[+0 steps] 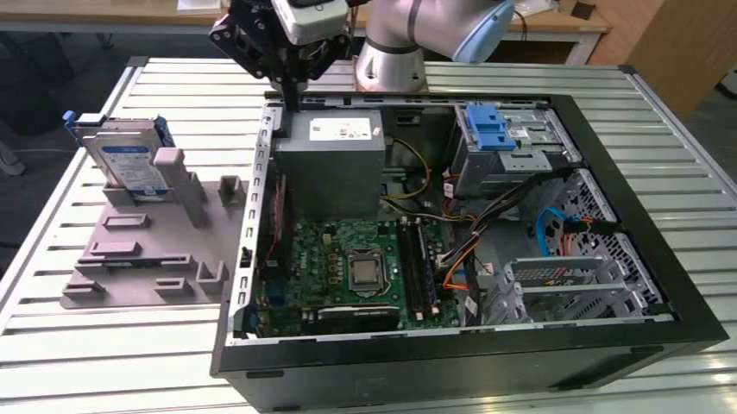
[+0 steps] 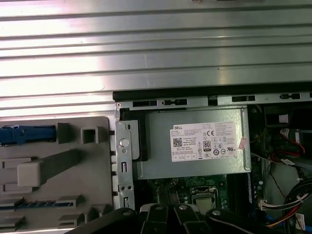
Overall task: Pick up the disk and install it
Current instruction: 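Reach for the disk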
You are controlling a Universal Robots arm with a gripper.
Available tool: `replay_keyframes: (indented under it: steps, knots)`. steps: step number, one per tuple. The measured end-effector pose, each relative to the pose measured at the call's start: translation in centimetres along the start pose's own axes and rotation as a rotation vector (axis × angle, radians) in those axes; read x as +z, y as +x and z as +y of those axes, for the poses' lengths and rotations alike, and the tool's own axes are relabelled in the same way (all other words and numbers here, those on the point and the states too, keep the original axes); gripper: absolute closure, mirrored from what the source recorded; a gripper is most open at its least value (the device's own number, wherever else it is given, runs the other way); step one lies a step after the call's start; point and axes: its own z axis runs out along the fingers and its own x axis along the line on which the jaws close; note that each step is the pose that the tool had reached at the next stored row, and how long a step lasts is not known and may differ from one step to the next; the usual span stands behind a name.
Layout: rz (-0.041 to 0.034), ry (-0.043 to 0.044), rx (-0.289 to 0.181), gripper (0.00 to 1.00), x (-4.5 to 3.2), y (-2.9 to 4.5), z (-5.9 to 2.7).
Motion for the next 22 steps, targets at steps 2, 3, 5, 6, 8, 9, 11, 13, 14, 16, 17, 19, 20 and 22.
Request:
replay_keyframes:
  steps: [2, 3, 5, 6, 8, 9, 11, 13, 14, 16, 17, 19, 20, 22]
  knots:
    - [0.0001, 0.0000, 0.000, 0.89, 0.00, 0.24, -0.02]
    - [0.0001, 0.0000, 0.000, 0.89, 0.00, 0.36, -0.03]
    - [0.0001, 0.0000, 0.000, 0.89, -0.01, 0.64, -0.05]
    - [0.0001, 0.0000, 0.000, 0.89, -0.01, 0.80, -0.05]
    - [0.0001, 0.0000, 0.000, 0.89, -0.01, 1.12, -0.07]
    - [0.0001, 0.0001, 0.000, 0.89, -0.02, 1.27, -0.08]
    - [0.0003, 0.0000, 0.000, 0.89, -0.02, 1.58, -0.10]
    - [0.0004, 0.0001, 0.000, 0.89, -0.02, 1.88, -0.12]
    - [0.0006, 0.0001, 0.000, 0.89, -0.02, 2.01, -0.13]
    - [0.0010, 0.0001, 0.000, 0.89, -0.02, 2.27, -0.15]
    - [0.0012, 0.0001, 0.000, 0.89, -0.02, 2.40, -0.15]
    - [0.0016, 0.0001, 0.000, 0.89, -0.02, 2.65, -0.17]
    - [0.0019, 0.0002, 0.000, 0.89, -0.02, 2.78, -0.17]
    - [0.0022, 0.0002, 0.000, 0.89, -0.02, 3.04, -0.19]
